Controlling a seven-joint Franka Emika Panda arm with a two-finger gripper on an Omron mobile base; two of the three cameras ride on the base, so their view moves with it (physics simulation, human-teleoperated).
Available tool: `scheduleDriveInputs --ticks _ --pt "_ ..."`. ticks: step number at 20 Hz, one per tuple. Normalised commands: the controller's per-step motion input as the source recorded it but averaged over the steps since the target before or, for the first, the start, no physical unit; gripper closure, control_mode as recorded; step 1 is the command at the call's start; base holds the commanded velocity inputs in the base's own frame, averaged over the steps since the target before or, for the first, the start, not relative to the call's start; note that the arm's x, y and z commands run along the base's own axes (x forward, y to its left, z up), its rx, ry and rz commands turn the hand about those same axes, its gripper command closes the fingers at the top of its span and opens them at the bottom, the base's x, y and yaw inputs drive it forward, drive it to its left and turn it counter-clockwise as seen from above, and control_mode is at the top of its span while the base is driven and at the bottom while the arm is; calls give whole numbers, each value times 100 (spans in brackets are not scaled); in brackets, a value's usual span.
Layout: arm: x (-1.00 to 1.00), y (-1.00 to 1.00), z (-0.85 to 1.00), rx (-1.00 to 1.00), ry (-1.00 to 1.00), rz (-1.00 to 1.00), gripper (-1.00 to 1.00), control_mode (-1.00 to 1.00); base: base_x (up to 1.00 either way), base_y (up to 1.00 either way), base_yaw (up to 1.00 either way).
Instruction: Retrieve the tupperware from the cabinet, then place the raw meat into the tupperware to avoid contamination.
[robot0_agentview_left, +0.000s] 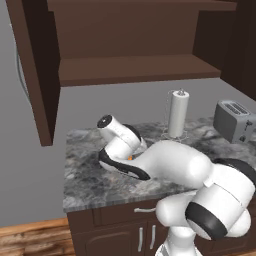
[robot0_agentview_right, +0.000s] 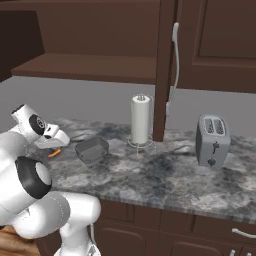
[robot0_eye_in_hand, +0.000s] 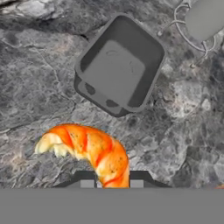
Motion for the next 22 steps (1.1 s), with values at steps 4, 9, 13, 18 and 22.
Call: scheduleDriveInputs --ticks 4,9,13,18,22 --pt "0 -31 56 9 -29 -3 100 -100 0 0 0" --pt "5 -34 27 10 -17 -2 100 -100 0 0 0" --pt "19 -35 5 9 -10 0 100 -100 0 0 0" --pt "41 -16 0 6 -7 0 100 -100 0 0 0" --pt "42 -1 0 6 -1 0 100 -100 0 0 0"
